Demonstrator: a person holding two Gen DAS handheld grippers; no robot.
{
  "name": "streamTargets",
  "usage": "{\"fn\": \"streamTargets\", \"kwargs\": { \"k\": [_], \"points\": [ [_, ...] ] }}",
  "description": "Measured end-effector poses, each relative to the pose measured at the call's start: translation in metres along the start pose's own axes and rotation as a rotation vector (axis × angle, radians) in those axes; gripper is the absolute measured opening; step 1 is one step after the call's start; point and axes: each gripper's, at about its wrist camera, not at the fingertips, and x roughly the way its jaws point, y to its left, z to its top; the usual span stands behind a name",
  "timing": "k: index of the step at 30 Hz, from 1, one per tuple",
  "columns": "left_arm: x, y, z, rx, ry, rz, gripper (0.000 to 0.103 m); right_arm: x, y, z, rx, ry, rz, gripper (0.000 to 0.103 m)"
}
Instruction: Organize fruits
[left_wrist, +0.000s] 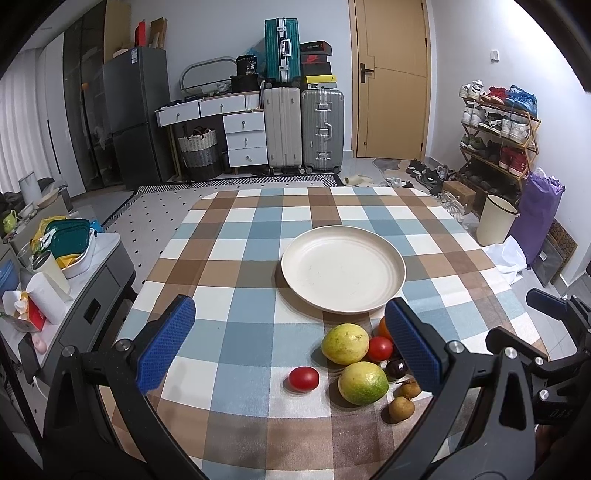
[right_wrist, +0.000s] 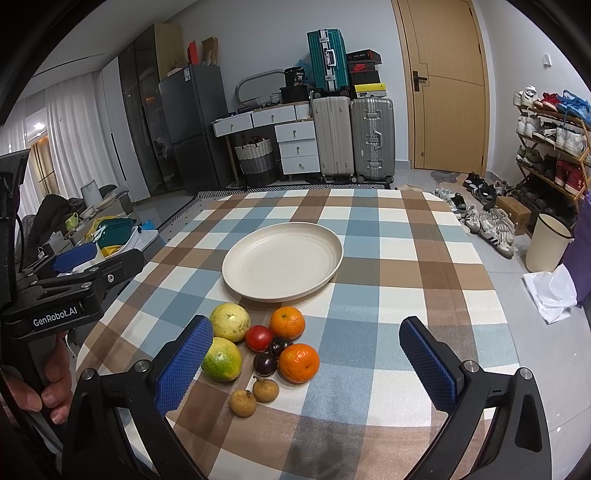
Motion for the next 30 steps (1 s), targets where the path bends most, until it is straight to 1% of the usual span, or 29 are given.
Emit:
{"fn": "streamTargets", "kwargs": {
  "k": [24, 28, 30],
  "points": [
    [0.0008, 0.0027, 0.0021, -0.001, 0.003, -0.002, 0.102, -0.0005, -0.0007, -0.0001, 0.004, -0.001, 0.002, 0.103],
    [0.001, 0.0028, 0.0012, -0.004, 0.004, -0.011, 0.102, -0.0005, -0.0007, -0.0002, 0.005, -0.001, 0.002, 0.103],
    [0.0012, 0.0059, 0.0025, -0.009, 0.005, -0.027, 0.102, -0.0003, -0.0008, -0.0002, 0.005, -0.001, 0.002, 0.103]
  ]
}}
